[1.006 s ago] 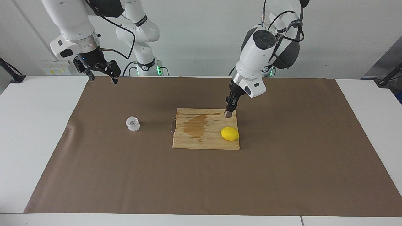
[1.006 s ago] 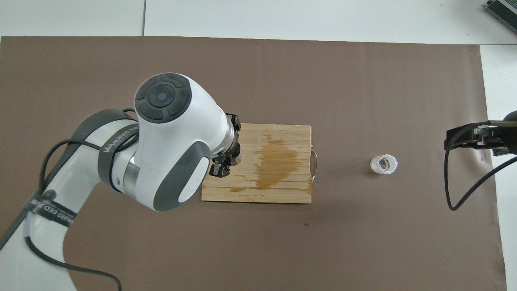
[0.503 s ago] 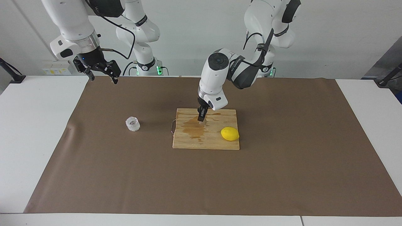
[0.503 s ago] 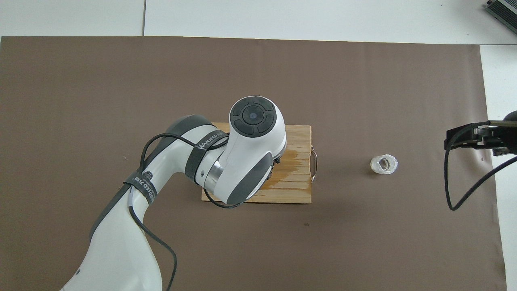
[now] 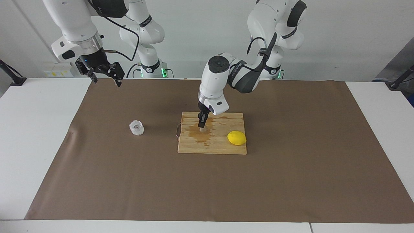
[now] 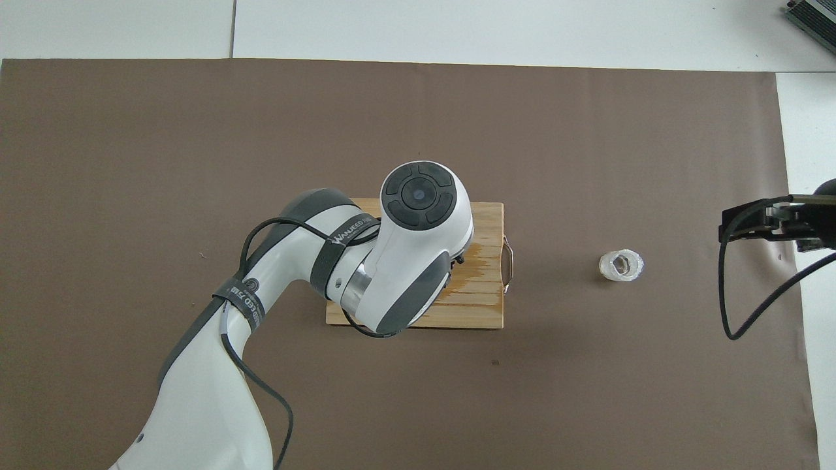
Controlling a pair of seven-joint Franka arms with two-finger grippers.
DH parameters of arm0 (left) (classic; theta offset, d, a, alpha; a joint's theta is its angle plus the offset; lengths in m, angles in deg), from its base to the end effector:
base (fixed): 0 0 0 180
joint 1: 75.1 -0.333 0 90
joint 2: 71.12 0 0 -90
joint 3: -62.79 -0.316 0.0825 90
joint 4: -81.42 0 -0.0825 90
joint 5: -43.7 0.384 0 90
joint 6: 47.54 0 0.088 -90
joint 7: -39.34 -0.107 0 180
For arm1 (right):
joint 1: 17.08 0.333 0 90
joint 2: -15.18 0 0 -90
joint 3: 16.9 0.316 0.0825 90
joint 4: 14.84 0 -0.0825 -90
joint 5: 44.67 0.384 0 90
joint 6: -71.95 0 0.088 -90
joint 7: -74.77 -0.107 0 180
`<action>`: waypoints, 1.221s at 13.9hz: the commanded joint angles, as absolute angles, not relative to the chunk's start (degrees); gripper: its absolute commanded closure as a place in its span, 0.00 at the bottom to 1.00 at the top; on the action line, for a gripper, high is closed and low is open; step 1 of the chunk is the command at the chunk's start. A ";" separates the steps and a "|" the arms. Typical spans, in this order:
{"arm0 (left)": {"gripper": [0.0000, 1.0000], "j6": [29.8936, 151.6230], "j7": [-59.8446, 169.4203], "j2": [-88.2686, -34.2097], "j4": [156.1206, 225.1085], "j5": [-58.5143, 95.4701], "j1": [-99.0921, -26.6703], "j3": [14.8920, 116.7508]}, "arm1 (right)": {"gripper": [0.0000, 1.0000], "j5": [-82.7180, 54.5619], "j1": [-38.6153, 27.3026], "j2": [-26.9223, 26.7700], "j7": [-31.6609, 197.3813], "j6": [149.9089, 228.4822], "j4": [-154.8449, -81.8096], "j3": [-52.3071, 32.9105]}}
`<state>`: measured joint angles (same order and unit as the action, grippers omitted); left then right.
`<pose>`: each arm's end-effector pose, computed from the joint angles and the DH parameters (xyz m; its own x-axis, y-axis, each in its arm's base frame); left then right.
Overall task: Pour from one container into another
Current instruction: 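Lower the metal cup onto the cutting board and open the left gripper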
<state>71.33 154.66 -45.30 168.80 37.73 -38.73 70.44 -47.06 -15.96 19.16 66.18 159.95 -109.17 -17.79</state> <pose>0.5058 -0.4771 0.4112 0.2591 0.9490 -0.1799 0.9655 -0.2594 0.0219 0.5284 -0.0028 0.6237 0.9886 -0.1466 -0.0345 -0.1450 -0.9884 0.0463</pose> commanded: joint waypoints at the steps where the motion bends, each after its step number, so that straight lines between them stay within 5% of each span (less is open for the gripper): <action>1: 1.00 73.40 156.59 -44.84 169.30 39.22 -37.57 69.74 | 0.00 -46.86 -16.38 19.57 67.39 159.93 -109.58 -17.78; 13: 1.00 74.63 157.20 -45.11 172.03 41.86 -36.60 69.74 | 0.00 -46.86 -16.38 19.57 67.39 159.93 -109.58 -17.78; 17: 0.74 75.51 157.21 -45.11 172.56 41.94 -36.60 69.74 | 0.00 -46.86 -16.38 19.57 67.39 159.93 -109.58 -17.78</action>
<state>73.91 155.56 -44.64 171.29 40.41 -37.58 70.44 -47.06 -15.96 19.16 66.18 159.95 -109.17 -17.79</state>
